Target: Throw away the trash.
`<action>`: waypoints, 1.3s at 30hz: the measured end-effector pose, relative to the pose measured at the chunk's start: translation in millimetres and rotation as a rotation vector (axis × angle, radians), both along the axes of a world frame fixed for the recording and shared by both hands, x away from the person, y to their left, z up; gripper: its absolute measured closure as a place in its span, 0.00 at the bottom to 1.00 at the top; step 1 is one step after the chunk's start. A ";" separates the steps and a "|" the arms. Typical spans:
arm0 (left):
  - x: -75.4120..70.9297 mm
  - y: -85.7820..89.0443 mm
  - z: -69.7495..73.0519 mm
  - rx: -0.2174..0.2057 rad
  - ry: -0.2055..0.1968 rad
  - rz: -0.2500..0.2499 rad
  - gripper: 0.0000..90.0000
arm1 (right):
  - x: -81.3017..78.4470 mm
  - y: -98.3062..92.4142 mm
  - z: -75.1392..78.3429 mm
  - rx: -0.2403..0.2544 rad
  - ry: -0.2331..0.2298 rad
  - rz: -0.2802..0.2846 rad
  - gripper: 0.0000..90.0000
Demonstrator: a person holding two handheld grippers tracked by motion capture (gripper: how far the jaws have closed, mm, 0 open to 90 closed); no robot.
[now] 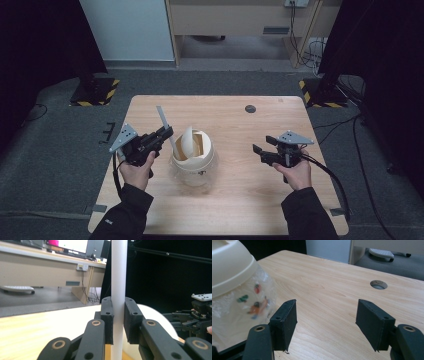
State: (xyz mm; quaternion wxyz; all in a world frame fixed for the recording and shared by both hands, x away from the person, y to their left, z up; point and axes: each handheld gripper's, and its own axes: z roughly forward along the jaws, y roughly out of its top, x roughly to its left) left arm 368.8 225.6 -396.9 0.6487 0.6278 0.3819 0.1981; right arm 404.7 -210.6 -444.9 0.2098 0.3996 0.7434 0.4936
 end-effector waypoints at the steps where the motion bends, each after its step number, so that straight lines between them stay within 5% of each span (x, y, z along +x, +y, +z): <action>1: 0.3 -0.4 -1.7 -0.001 0.006 0.000 0.88 | 0.6 -0.2 -2.8 -0.007 0.007 -0.003 0.36; 10: 1.0 2.4 -19.3 0.004 0.104 -0.025 0.84 | 1.9 -3.1 -12.5 -0.044 0.031 -0.010 0.36; 17: -14.9 27.0 -29.0 0.031 0.131 -0.011 0.61 | 2.5 -6.0 -19.7 -0.071 0.059 -0.028 0.34; 21: -23.6 49.3 -39.5 0.060 0.153 0.038 0.44 | 2.8 -10.1 -25.9 -0.112 0.079 -0.045 0.32; 23: -24.8 61.6 -46.5 0.105 0.163 0.085 0.33 | 3.2 -12.5 -29.5 -0.128 0.092 -0.053 0.32; 26: -23.9 78.7 -61.0 0.219 0.236 0.159 0.22 | 4.0 -16.7 -36.9 -0.146 0.121 -0.069 0.30; 30: -17.9 92.1 -82.6 0.368 0.355 0.226 0.18 | 5.7 -23.0 -46.6 -0.183 0.158 -0.105 0.28; 32: -13.9 94.9 -90.2 0.445 0.381 0.235 0.17 | 6.8 -27.2 -51.2 -0.211 0.168 -0.118 0.27; 39: -5.0 98.2 -106.7 0.516 0.470 0.239 0.16 | 11.0 -40.8 -64.8 -0.266 0.216 -0.179 0.20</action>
